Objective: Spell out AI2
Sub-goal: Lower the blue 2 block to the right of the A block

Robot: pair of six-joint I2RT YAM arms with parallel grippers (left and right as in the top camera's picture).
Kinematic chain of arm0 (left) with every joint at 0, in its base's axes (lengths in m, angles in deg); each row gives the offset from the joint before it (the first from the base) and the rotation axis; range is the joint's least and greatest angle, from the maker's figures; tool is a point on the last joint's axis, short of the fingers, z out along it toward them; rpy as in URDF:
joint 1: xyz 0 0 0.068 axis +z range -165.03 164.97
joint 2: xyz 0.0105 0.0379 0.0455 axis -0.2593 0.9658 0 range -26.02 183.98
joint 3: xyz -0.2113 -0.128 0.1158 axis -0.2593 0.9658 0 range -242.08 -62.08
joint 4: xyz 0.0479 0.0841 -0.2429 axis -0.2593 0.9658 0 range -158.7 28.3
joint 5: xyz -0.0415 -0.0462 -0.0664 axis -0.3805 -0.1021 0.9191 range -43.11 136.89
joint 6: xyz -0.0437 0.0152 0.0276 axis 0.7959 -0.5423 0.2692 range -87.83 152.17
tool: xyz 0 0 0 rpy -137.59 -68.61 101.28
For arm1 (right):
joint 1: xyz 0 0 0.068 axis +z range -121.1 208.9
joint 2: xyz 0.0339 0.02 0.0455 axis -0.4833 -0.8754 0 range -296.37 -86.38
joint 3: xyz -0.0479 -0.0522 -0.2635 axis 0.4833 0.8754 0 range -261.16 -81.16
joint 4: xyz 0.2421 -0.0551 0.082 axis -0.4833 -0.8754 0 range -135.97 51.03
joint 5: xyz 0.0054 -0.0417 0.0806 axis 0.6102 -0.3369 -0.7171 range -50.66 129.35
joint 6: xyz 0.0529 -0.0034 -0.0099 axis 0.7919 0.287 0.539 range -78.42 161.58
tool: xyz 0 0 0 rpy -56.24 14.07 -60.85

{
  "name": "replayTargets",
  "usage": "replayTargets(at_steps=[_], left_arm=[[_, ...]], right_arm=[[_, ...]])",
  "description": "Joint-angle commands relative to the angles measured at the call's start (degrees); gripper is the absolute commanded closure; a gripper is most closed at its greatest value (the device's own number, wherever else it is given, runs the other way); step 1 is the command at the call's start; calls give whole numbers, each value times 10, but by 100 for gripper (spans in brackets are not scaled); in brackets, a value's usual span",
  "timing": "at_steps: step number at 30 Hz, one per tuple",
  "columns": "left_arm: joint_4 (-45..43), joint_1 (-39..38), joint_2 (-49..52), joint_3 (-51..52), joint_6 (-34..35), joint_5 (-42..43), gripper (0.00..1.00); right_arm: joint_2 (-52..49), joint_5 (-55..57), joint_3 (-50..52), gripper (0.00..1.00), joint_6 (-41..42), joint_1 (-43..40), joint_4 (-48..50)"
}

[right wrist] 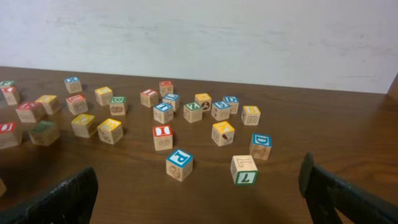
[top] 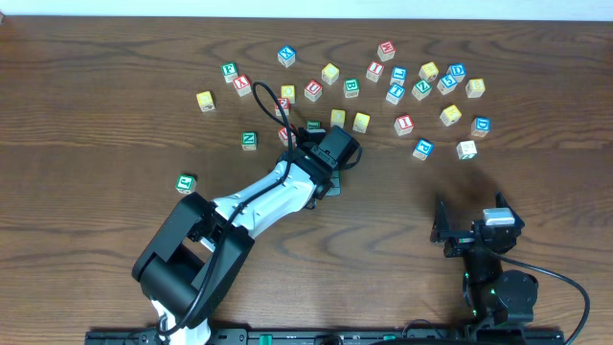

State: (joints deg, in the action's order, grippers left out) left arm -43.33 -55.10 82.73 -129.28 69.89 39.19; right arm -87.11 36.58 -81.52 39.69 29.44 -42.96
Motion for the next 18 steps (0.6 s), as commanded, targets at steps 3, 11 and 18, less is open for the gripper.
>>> replayTargets(at_steps=[3,11,18], left_arm=[[5,1,22,8,5,-5,68],[6,1,21,8,5,-5,51],[7,1,16,7,5,-5,47]], right_arm=[[2,3,0,1,6,-5,-3],[2,3,0,1,6,-5,-3],[2,3,0,1,6,-5,-3]])
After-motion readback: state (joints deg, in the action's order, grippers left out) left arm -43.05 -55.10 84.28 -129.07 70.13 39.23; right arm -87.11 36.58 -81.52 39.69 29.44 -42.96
